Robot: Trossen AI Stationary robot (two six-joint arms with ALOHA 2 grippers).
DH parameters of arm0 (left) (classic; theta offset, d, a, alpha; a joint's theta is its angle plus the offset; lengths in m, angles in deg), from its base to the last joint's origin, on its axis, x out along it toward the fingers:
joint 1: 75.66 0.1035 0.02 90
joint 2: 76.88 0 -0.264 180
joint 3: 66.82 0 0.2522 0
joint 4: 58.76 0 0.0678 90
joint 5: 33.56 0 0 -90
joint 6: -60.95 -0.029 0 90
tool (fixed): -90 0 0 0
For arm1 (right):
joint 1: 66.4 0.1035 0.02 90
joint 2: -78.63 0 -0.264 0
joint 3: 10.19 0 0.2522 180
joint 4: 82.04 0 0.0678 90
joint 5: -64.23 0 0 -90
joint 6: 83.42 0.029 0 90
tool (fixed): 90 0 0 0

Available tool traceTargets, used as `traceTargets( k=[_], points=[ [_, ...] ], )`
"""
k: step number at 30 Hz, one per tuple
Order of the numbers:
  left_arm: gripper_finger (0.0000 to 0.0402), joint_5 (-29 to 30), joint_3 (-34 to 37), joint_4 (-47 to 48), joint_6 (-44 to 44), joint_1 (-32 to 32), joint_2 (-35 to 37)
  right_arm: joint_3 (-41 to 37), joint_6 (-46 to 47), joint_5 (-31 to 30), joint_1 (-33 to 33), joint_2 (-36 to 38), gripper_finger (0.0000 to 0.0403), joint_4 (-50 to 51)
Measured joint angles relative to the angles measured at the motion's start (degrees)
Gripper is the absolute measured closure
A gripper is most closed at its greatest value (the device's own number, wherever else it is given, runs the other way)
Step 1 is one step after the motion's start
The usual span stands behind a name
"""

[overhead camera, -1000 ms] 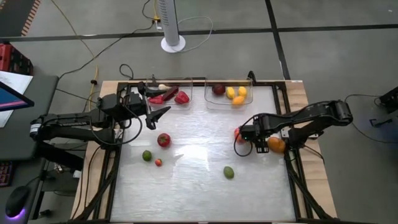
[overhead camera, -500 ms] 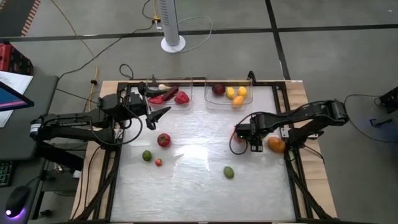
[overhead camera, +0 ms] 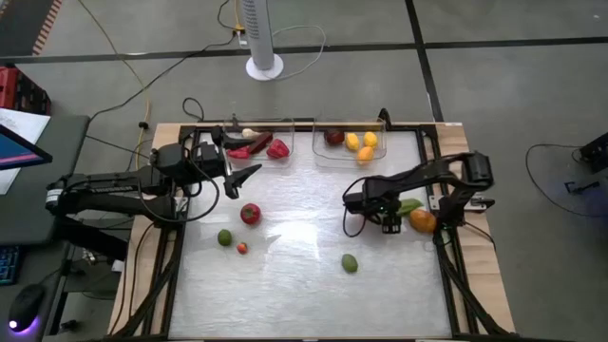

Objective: Sort produce into baskets
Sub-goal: Put the pepper in the container

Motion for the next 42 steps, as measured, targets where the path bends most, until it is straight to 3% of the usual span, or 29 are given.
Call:
traceTargets(
  k=[10,17,22,30,33,42],
  points=[
    [0.0093,0.0,0.0,-0.2,0.0,0.0,0.0,0.0,1.5,-1.3,0.5,-1.1,0.0113,-2.3],
    [0.0093,0.3,0.0,-0.4,0.0,0.0,0.0,0.5,2.8,-1.3,1.9,2.7,0.0168,-3.7],
    [0.0093,0.3,0.0,-0.4,0.0,0.0,0.0,5.6,3.3,-1.3,2.7,5.1,0.0201,-1.2],
    [0.0093,0.4,0.0,-0.6,-0.1,0.0,0.0,22.7,6.8,-17.1,2.9,8.8,0.0187,12.1],
    [0.0093,0.4,0.0,0.0,-0.9,0.0,0.3,27.3,5.9,-18.4,2.8,10.3,0.0186,5.8],
    [0.0093,-7.6,0.0,7.0,0.6,0.0,11.1,28.0,-10.9,-16.4,1.2,10.1,0.0185,-37.1]
  ],
)
